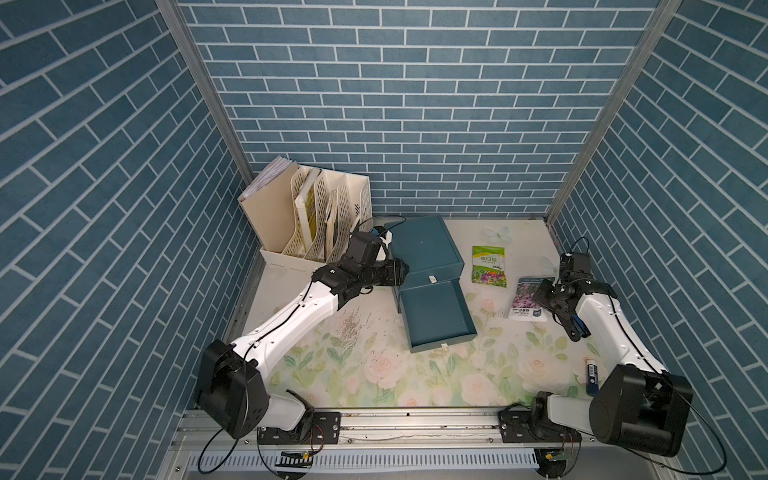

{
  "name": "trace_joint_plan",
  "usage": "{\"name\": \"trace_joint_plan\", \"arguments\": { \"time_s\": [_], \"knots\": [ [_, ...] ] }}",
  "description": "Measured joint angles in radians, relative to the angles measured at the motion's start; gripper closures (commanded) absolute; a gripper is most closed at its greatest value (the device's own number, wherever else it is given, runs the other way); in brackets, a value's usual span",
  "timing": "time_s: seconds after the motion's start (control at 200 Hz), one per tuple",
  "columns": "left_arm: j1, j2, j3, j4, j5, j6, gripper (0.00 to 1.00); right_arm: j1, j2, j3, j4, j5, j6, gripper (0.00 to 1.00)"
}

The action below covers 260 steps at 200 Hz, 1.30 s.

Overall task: Take the seed bags out of the drawer
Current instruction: Place the seed packet at the center of the board.

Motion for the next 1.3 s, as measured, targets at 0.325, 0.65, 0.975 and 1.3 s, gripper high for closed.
{"name": "trace_joint_plan", "arguments": {
  "time_s": [0.325, 0.65, 0.975, 1.3],
  "knots": [
    [0.000, 0.000, 0.000, 0.000, 0.002, 0.000, 0.39, -0.046, 0.143, -0.052, 0.095, -0.011, -0.047, 1.00],
    [0.001, 0.000, 0.000, 0.000, 0.003, 0.001, 0.39, -0.050, 0.193, -0.046, 0.098, 0.033, -0.079, 0.64],
    [0.001, 0.000, 0.000, 0.000, 0.005, 0.005, 0.39, -0.005, 0.087, -0.036, 0.057, -0.015, -0.092, 0.49],
    [0.002, 0.001, 0.000, 0.000, 0.005, 0.010, 0.39, 0.244, -0.077, 0.039, -0.057, -0.121, -0.081, 0.28]
  ]
}}
